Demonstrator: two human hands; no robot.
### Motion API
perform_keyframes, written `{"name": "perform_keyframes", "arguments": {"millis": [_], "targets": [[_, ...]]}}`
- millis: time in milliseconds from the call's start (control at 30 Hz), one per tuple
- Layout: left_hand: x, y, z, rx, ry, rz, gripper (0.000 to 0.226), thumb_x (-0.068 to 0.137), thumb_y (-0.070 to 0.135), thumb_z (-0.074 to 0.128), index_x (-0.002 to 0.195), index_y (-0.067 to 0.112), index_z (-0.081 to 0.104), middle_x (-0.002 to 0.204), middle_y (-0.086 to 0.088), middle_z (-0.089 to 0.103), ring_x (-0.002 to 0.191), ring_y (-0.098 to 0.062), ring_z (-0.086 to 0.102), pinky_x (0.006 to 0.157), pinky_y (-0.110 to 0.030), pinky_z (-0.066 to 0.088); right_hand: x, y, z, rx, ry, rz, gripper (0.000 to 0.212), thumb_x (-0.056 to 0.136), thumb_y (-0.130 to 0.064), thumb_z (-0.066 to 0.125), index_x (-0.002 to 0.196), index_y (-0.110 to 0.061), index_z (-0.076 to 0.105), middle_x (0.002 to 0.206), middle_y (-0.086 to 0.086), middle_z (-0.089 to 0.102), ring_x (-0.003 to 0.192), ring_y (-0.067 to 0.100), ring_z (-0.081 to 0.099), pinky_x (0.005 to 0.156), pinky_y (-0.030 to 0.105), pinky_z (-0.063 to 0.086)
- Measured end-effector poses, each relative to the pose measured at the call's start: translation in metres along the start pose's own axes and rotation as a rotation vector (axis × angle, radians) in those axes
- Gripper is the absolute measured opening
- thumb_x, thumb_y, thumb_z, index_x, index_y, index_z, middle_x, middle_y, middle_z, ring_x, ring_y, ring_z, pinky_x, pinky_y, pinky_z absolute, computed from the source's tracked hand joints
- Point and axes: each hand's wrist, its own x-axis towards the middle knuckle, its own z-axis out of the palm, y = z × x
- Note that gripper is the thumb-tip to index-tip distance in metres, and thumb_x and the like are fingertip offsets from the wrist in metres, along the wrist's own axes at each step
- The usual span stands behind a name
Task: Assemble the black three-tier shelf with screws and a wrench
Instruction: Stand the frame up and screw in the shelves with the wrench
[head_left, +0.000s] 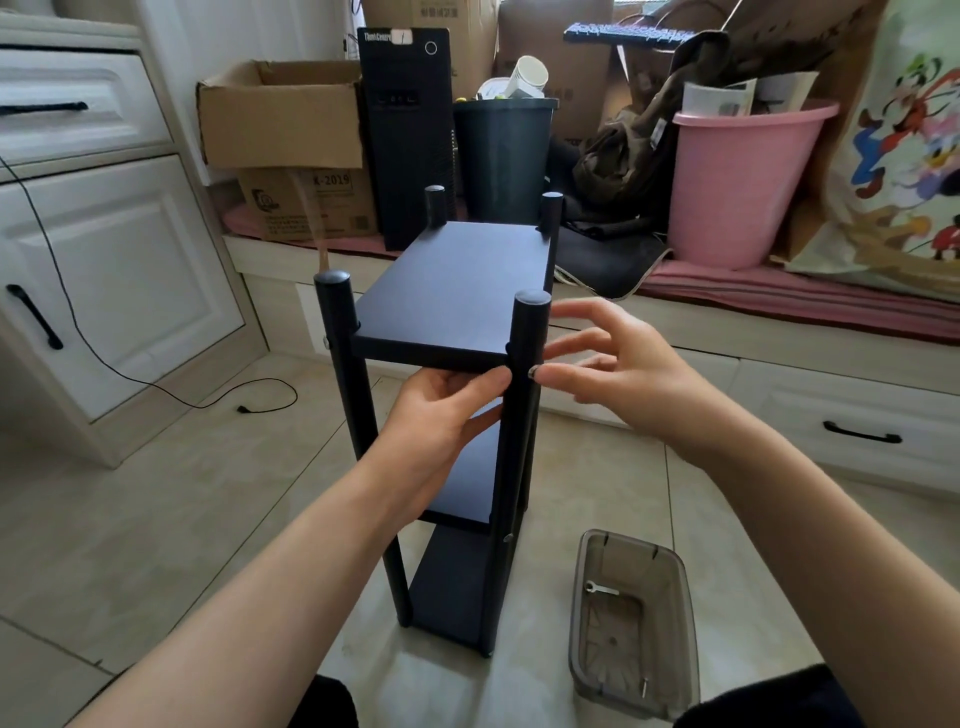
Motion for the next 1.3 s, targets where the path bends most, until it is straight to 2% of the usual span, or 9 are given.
{"name": "perform_keyframes", "arguments": {"millis": [100,200,333,433,533,667,800,1033,1300], "targets": [[-0.011,0.006,-0.004,0.481,0.115,0.060,0.016,0.089,0.027,0.073,0.104,0.023,0.072,0.093,0.009,0.078,0.092,-0.007,0.074,0.089,-0.029,0.059,0.003,0.003,-0.001,0.209,-0.126,0.018,0.063,0.083,-0.022,0.078,0.134,-0.045,0.050,0.115,0.001,0.071,0.101,0.018,0.071,0.088,0.035,0.059],[-0.024,0.010,-0.008,1.148,0.333,0.434,0.030,0.088,0.051,0.071,0.077,0.023,0.077,0.066,0.013,0.071,0.064,-0.007,0.068,0.068,-0.036,0.057,0.007,0.005,-0.002,0.299,-0.171,0.033,0.052,0.083,-0.015,0.077,0.125,-0.039,0.059,0.113,0.002,0.073,0.105,0.018,0.070,0.096,0.043,0.055],[-0.020,0.020,-0.002,1.154,0.442,0.814,0.032,0.086,0.046,0.071,0.089,0.014,0.075,0.081,0.007,0.067,0.081,-0.015,0.062,0.074,-0.034,0.051,0.011,0.006,-0.004,0.378,-0.202,0.077,0.059,0.075,-0.016,0.082,0.124,-0.040,0.060,0.113,0.004,0.073,0.105,0.021,0.070,0.094,0.043,0.054],[-0.011,0.016,0.004,1.305,0.344,0.752,0.055,0.080,0.052,0.072,0.115,0.010,0.070,0.107,-0.005,0.067,0.109,-0.029,0.058,0.101,-0.049,0.045,0.013,0.007,-0.005,0.414,-0.213,0.125,0.080,0.065,-0.021,0.085,0.134,-0.041,0.051,0.112,0.008,0.073,0.103,0.023,0.071,0.090,0.041,0.055],[-0.003,0.013,0.009,1.339,0.284,0.682,0.057,0.080,0.053,0.073,0.118,0.010,0.069,0.119,-0.007,0.067,0.127,-0.029,0.054,0.120,-0.054,0.025,0.015,0.008,-0.007,0.499,-0.218,0.183,0.090,0.063,-0.016,0.083,0.141,-0.036,0.044,0.111,0.013,0.073,0.101,0.025,0.072,0.089,0.042,0.057],[0.003,0.016,0.008,1.277,0.291,0.687,0.049,0.086,0.055,0.063,0.111,0.014,0.072,0.117,-0.001,0.069,0.131,-0.024,0.053,0.122,-0.053,0.017,0.016,0.006,-0.007,0.535,-0.187,0.252,0.081,0.066,-0.019,0.079,0.140,-0.024,0.048,0.109,0.012,0.074,0.097,0.025,0.073,0.076,0.036,0.059],[0.002,0.015,0.006,1.309,0.289,0.653,0.052,0.089,0.058,0.056,0.119,0.018,0.069,0.127,0.003,0.067,0.137,-0.020,0.048,0.124,-0.052,0.008,0.022,0.005,-0.001,0.560,-0.161,0.296,0.050,0.087,-0.039,0.069,0.130,-0.016,0.060,0.114,0.013,0.072,0.095,0.025,0.073,0.087,0.045,0.058],[-0.003,0.015,0.006,1.445,0.288,0.631,0.070,0.092,0.066,0.037,0.138,0.018,0.061,0.138,0.002,0.063,0.138,-0.018,0.049,0.124,-0.057,0.006,0.025,0.004,0.023,0.567,-0.089,0.293,0.028,0.096,-0.038,0.062,0.102,-0.013,0.074,0.087,0.002,0.075,0.075,0.013,0.072,0.070,0.031,0.058],[-0.001,0.013,0.007,1.439,0.319,0.655,0.068,0.093,0.064,0.041,0.131,0.014,0.066,0.132,-0.002,0.067,0.133,-0.022,0.054,0.123,-0.057,0.010,0.012,0.031,0.005,0.454,-0.063,0.389,0.025,0.101,-0.024,0.054,0.109,-0.006,0.069,0.100,0.009,0.076,0.095,0.022,0.074,0.088,0.038,0.058]]}}
